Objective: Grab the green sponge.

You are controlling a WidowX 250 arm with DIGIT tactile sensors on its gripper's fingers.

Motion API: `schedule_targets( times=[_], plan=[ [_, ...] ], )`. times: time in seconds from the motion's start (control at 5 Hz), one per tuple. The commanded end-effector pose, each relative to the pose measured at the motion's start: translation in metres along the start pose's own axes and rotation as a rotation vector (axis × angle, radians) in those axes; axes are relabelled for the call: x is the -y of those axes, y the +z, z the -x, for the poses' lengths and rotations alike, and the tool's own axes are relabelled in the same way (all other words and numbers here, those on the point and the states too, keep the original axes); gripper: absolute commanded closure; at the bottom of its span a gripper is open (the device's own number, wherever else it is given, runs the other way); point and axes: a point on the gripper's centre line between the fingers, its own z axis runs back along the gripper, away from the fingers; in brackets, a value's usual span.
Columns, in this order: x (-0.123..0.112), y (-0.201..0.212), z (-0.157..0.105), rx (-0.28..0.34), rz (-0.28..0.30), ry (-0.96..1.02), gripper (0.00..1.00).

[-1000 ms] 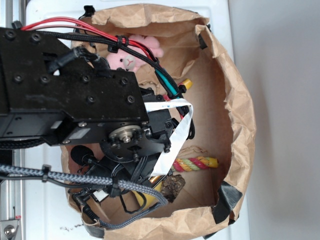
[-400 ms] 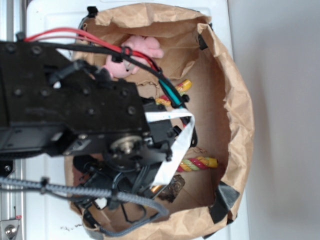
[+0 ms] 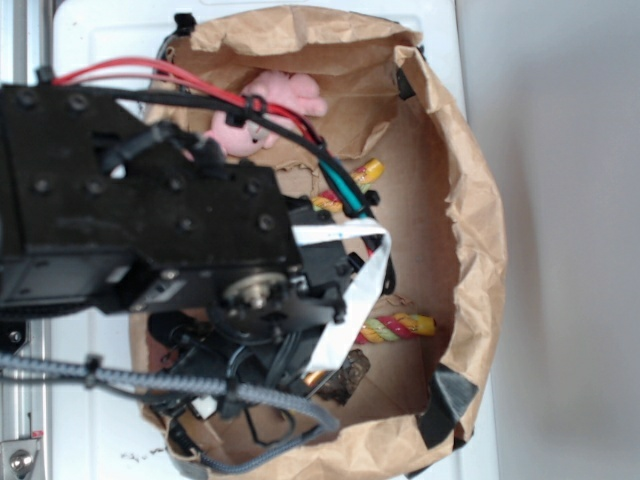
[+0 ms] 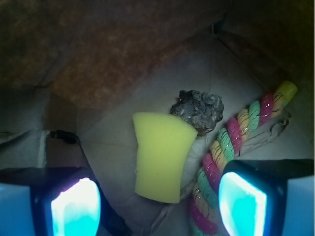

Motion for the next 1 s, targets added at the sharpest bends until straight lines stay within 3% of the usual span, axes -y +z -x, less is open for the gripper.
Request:
schedule_targets(
  times=[0.0,0.6,0.8],
  plan=[
    [0.012,-0.006,-0.011,-0.002,-0.047,-0.054,0.0],
    [0.029,-0.037,-0.023,0.001,0.012,-0.143,0.0],
    [0.036,-0.045,-0.029,-0.013,0.061,-0.168,0.0]
  ],
)
